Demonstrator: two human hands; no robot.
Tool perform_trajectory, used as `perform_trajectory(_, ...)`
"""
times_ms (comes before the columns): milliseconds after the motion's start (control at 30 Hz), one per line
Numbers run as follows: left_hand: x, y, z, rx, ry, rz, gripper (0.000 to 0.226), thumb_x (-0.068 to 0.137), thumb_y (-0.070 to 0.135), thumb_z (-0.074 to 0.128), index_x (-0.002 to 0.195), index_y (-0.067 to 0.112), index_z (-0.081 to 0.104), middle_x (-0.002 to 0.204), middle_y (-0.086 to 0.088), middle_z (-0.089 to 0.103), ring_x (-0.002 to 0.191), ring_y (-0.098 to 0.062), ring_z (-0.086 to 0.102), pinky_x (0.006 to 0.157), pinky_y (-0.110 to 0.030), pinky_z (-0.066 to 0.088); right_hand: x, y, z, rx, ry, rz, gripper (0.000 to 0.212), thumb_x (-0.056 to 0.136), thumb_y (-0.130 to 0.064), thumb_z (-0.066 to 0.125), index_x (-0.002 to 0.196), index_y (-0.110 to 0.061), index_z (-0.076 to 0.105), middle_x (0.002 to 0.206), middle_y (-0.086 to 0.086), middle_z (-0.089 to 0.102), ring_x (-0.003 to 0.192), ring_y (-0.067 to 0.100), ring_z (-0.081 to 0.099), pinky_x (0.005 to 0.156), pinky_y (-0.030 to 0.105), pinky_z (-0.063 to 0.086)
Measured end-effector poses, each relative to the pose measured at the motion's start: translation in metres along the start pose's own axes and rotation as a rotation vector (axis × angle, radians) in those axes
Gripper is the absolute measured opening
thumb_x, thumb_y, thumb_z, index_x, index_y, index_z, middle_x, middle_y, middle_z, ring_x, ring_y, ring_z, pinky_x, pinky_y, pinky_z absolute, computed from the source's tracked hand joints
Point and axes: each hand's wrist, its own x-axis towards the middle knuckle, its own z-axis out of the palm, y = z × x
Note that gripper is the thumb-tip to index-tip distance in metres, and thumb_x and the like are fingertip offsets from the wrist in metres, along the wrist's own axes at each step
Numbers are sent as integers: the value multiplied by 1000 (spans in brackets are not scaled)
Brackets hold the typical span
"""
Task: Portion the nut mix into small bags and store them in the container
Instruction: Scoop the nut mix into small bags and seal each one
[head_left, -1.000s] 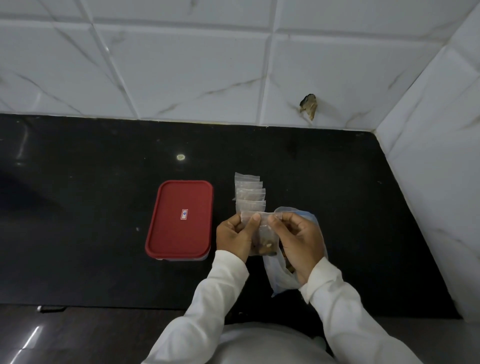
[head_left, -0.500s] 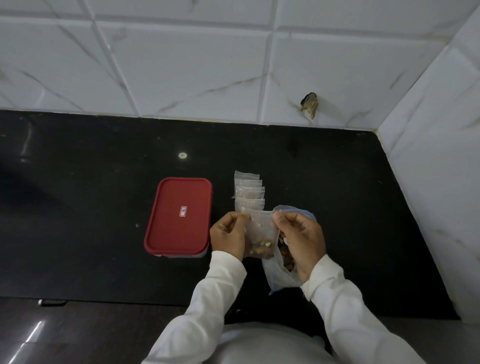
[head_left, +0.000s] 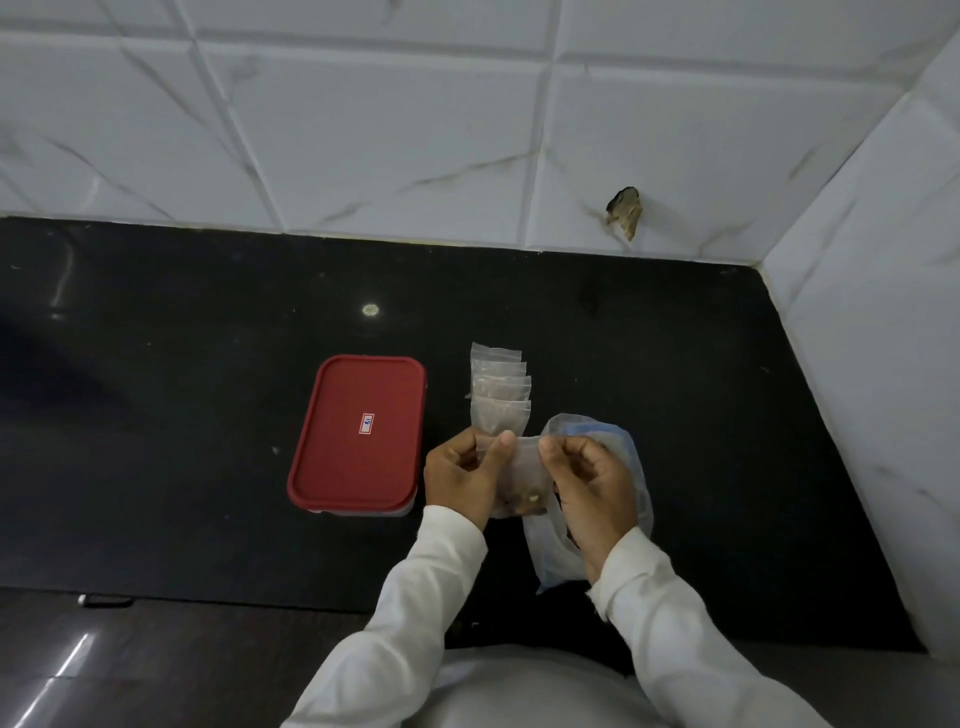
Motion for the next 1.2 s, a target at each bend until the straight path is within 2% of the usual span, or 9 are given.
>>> perform_trajectory(100, 2, -5, 0, 12, 7, -25, 15, 87, 21, 71, 73, 17, 69, 73, 4, 71, 77, -9, 68, 71, -25, 52, 4, 4, 3, 5, 19, 43, 13, 88, -40, 64, 90, -27, 67, 94, -11, 68, 93, 8, 64, 85, 33, 55)
perform_trajectory(200, 2, -10, 1, -44, 5, -104, 12, 88, 23, 70, 78, 17, 72, 79, 1, 75, 80, -13, 72, 70, -24, 56, 7, 7, 7, 73, 52, 87, 14, 88, -40, 65, 91, -26, 68, 93, -8, 69, 90, 10, 65, 85, 37, 56)
perform_trajectory(333, 7, -18, -6, -32, 1, -98, 7, 89, 16, 69, 82, 16, 73, 83, 0, 75, 82, -14, 72, 75, -25, 56, 13, 14, 6, 90, 104, 111, 19, 88, -42, 64, 93, -25, 68, 92, -7, 71, 89, 9, 67, 86, 35, 56)
perform_trajectory(467, 12, -23, -7, 18, 27, -110, 7, 90, 18, 67, 85, 21, 71, 85, 6, 74, 81, -7, 70, 65, -14, 52, 16, 20, 4, -49, 4, 66, 19, 87, -43, 65, 94, -26, 67, 94, -8, 70, 89, 6, 65, 82, 28, 54)
perform_trajectory(533, 15, -24, -4, 17, 45, -126, 6, 92, 20, 66, 88, 20, 70, 87, 3, 73, 82, -8, 70, 66, -15, 53, 19, 20, 3, -124, -32, 42, 19, 87, -43, 65, 94, -25, 67, 93, -9, 69, 89, 4, 64, 80, 23, 52)
perform_trajectory(667, 25, -32, 1, 117, 65, -127, 8, 95, 20, 61, 92, 25, 67, 94, 6, 70, 91, -11, 67, 81, -27, 55, 29, 21, 7, -204, 13, -35, 13, 90, -38, 63, 89, -25, 66, 84, -12, 66, 82, 3, 63, 74, 18, 50)
perform_trajectory(733, 29, -34, 4, 142, 85, -121, 10, 96, 18, 59, 94, 26, 66, 95, 7, 68, 92, -9, 66, 83, -29, 55, 34, 21, 11, -254, 12, -69, 9, 92, -35, 62, 88, -26, 65, 82, -15, 64, 80, 2, 62, 71, 15, 48)
perform_trajectory(967, 39, -37, 10, 139, 159, -150, 13, 98, 12, 55, 95, 22, 63, 87, 9, 65, 84, -8, 63, 70, -17, 47, 49, 20, 22, -355, -11, -94, 11, 95, -29, 57, 100, -27, 66, 92, -10, 66, 88, 7, 61, 79, 22, 49)
perform_trajectory(1200, 51, -43, 10, 110, 205, -212, 12, 97, 14, 56, 98, 25, 62, 99, 4, 66, 93, -12, 63, 76, -23, 50, 60, 17, 27, -391, -1, -68, 8, 93, -22, 62, 100, -23, 66, 88, -12, 65, 85, 4, 60, 68, 11, 41)
